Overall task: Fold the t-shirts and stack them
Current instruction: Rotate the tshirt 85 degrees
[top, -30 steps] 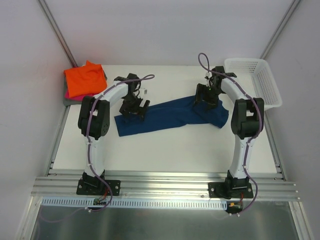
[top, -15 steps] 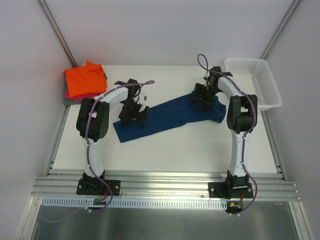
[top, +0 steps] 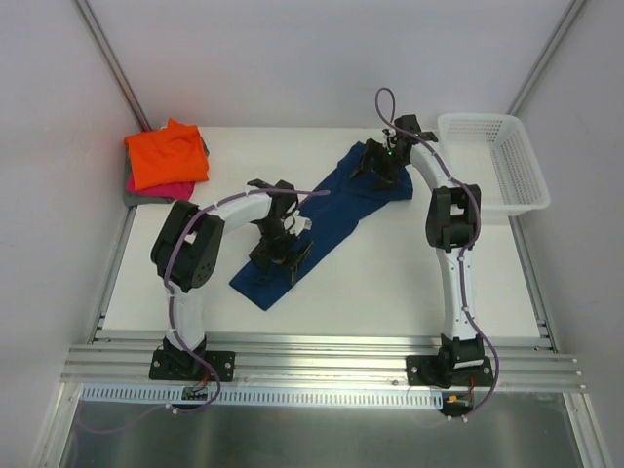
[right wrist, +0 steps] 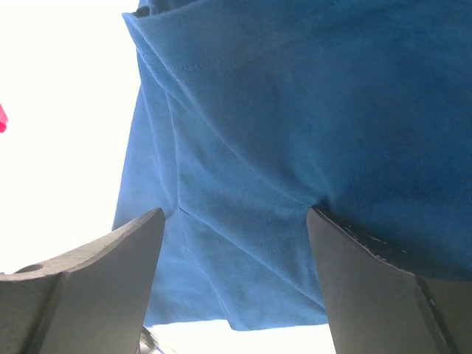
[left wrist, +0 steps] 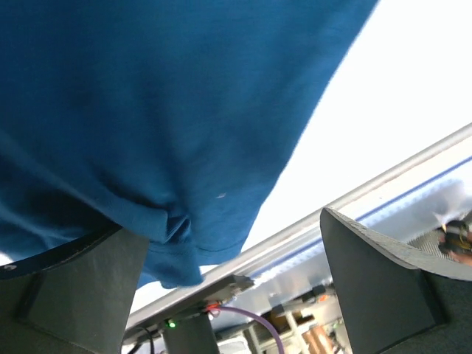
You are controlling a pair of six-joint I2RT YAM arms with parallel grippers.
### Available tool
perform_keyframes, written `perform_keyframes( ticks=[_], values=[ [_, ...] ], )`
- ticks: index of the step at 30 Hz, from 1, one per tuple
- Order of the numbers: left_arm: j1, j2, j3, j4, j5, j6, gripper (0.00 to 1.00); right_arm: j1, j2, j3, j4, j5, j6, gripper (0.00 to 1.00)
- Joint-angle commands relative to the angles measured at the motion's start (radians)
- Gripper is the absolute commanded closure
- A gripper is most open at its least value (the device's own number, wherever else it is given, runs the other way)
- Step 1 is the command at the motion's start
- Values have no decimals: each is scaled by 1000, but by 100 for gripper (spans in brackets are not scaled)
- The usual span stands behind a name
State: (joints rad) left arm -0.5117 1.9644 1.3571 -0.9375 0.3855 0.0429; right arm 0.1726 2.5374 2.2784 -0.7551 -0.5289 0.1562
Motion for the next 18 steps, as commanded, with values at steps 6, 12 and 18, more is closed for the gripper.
perform_keyframes(
  ticks=[6, 12, 18],
  values=[
    [-177, 96, 109, -32, 99, -41, 1, 50, 124, 107, 100, -46, 95, 16],
    [-243, 79, 152, -35, 46, -41, 1, 44, 103, 103, 122, -51, 102, 16],
    [-246, -28, 65, -41, 26, -18, 1, 2, 57, 69, 97, -39, 60, 15]
  ],
)
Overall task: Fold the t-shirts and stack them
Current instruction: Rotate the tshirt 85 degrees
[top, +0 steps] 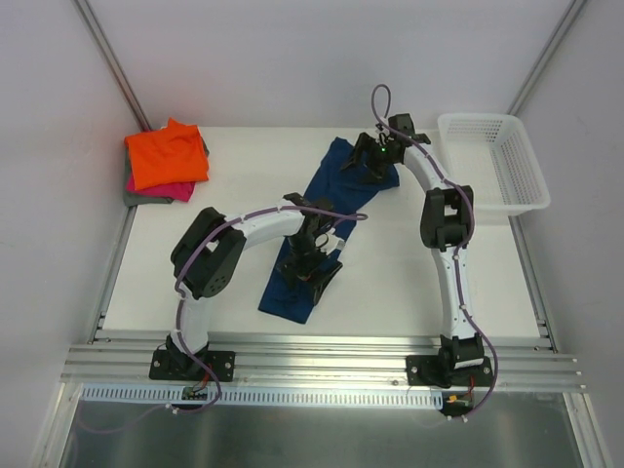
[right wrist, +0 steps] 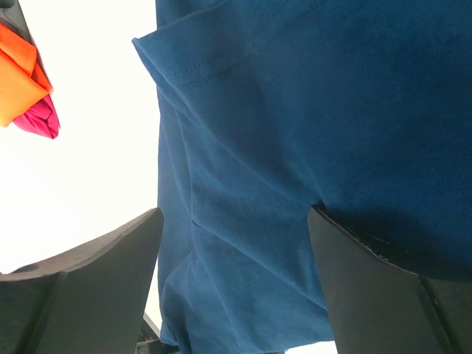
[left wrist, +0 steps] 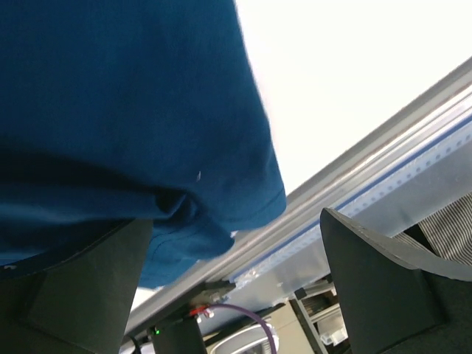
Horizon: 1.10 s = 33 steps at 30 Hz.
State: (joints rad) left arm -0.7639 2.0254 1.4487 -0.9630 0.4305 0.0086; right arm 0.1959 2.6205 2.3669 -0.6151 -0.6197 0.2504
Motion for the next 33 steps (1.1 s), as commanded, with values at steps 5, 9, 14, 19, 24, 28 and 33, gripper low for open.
perform_keyframes(
  ticks=[5, 9, 14, 19, 24, 28, 33],
  values=[
    [-3, -85, -47, -13, -35, 22, 1, -16, 7, 3, -2, 80, 9, 10],
    [-3, -64, -39, -13, -6, 4, 1, -10, 33, 57, 54, 138, 41, 1],
    [-3, -45, -34, 3, 24, -37, 1, -10, 50, 89, 175, 211, 35, 3],
    [-3, 10, 18, 9, 86, -55, 1, -10, 42, 89, 360, 307, -8, 3],
    [-41, 77, 116, 6, 93, -53, 1, -12, 41, 86, 442, 393, -42, 3],
    [-89, 101, 142, 6, 96, -52, 1, -9, 41, 80, 471, 391, -43, 3],
    [-124, 128, 165, 6, 96, -45, 1, -9, 26, 40, 483, 383, -37, 3]
  ],
)
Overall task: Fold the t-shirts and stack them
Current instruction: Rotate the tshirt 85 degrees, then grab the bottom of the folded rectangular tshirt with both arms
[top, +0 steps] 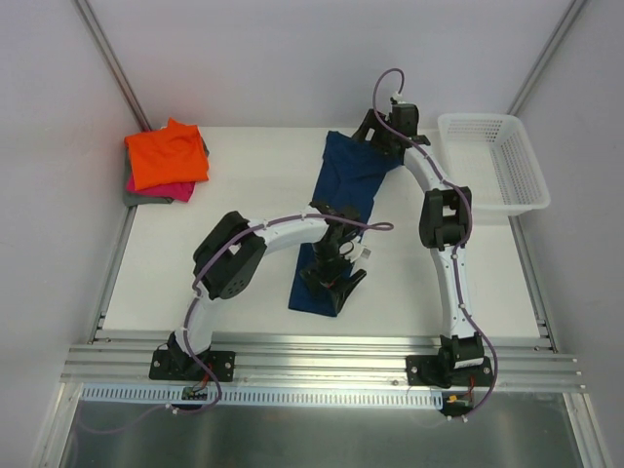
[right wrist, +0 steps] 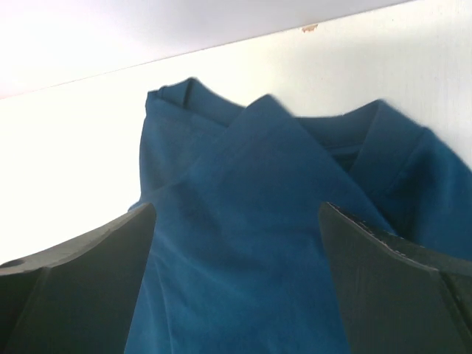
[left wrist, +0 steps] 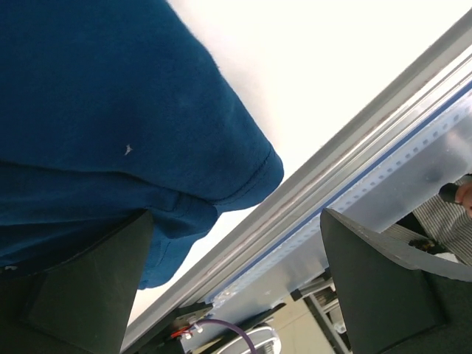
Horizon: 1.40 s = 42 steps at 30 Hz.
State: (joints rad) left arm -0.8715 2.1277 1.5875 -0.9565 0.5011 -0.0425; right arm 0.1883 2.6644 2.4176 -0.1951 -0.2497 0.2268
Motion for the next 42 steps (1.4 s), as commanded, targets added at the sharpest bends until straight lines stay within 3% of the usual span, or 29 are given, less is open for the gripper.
perform_keyframes(
  ticks=[1, 8, 13, 18, 24, 28, 32, 42],
  values=[
    [-18, 26, 26, -1, 27, 4, 1, -4, -21, -15, 72, 9, -15, 3],
    [-66, -44, 64, -4, -111, 33, 1, -21, -133, -93, 57, -31, -20, 3],
    [-61, -176, 77, 1, -436, 115, 1, -24, -436, -303, -44, -5, -87, 3],
    [70, -324, -24, 9, -496, 168, 1, -30, -679, -524, -289, 12, -112, 3],
    [345, -359, -72, 9, -421, 149, 4, 40, -923, -739, -513, -75, -147, 3],
    [416, -330, -92, 7, -317, 128, 12, 123, -1023, -950, -540, -117, -135, 3],
    [434, -302, -101, 2, -217, 118, 17, 183, -1092, -1131, -506, -96, -119, 1],
    [436, -287, -250, -22, -1, 70, 27, 266, -1169, -1405, -506, -125, -98, 12]
  ],
)
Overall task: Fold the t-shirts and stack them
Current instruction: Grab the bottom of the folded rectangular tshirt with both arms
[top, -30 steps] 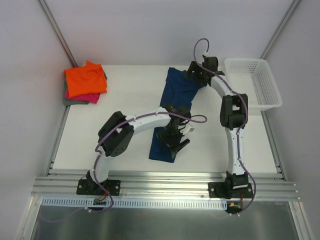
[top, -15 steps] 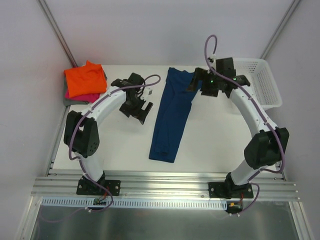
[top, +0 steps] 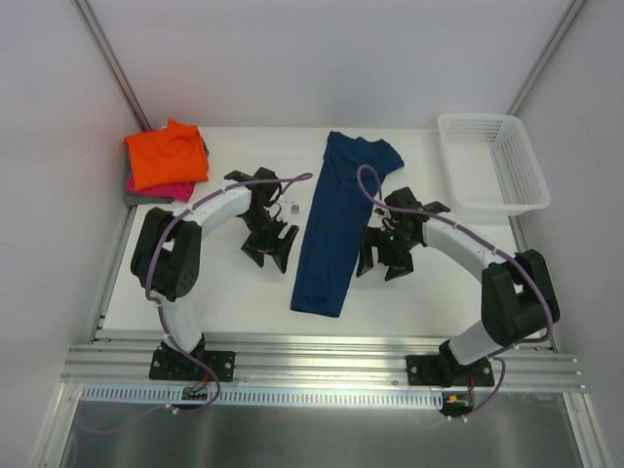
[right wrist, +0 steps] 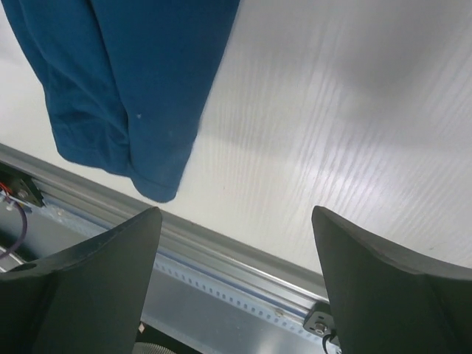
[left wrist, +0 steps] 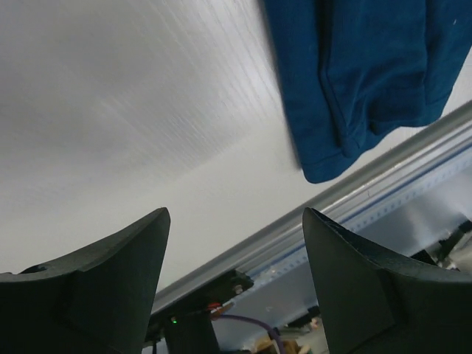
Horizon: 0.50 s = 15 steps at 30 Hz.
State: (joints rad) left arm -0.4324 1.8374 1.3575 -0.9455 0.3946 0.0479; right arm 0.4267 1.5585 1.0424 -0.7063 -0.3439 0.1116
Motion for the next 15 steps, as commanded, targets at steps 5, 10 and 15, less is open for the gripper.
perform_keyframes(
  ticks=[5, 10, 15],
  values=[
    [-3, 45, -5, -26, 138, -31, 27, 95, -57, -54, 50, -81, 53, 18],
    [-3, 91, 12, -15, 170, -45, 27, 142, 18, -24, 90, -107, 92, 18],
    [-3, 155, 32, -16, 216, -45, 29, 168, 118, 54, 97, -133, 97, 19]
  ],
)
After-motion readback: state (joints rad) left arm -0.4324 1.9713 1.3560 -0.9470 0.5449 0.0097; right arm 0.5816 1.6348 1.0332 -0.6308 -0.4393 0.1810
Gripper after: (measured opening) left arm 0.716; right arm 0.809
